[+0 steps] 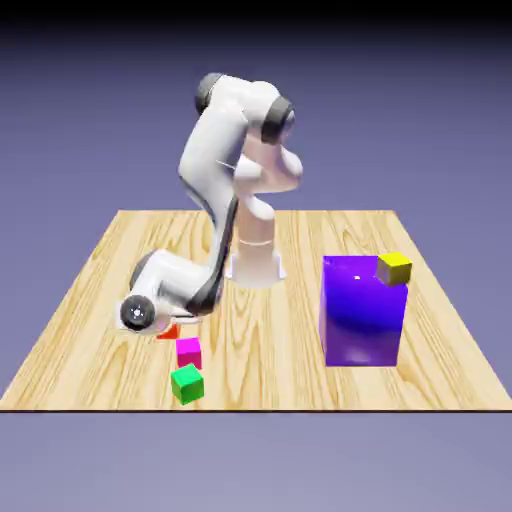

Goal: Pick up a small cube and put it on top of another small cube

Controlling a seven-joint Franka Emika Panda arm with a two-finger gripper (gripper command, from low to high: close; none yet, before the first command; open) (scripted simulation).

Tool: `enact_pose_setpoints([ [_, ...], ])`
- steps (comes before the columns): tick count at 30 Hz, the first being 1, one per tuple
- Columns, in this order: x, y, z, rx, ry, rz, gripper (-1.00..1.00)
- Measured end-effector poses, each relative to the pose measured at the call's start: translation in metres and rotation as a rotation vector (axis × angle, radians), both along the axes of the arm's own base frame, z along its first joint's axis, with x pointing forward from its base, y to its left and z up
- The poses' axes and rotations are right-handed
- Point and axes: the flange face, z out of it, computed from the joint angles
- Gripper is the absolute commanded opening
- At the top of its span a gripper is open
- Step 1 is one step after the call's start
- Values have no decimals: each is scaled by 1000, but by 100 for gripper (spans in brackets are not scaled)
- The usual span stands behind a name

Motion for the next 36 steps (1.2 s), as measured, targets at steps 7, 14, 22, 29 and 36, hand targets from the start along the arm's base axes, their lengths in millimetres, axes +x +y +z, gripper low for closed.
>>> enact_pose_setpoints([
  [7,61,7,59,12,-47,5,-100],
  [14,126,106,123,-24,-218,-185,-100],
  [22,150,228,188,-30,-257,-451,-100],
  [29,144,336,255,-1,-193,-650,-100],
  [36,109,441,329,29,-42,-780,-100],
])
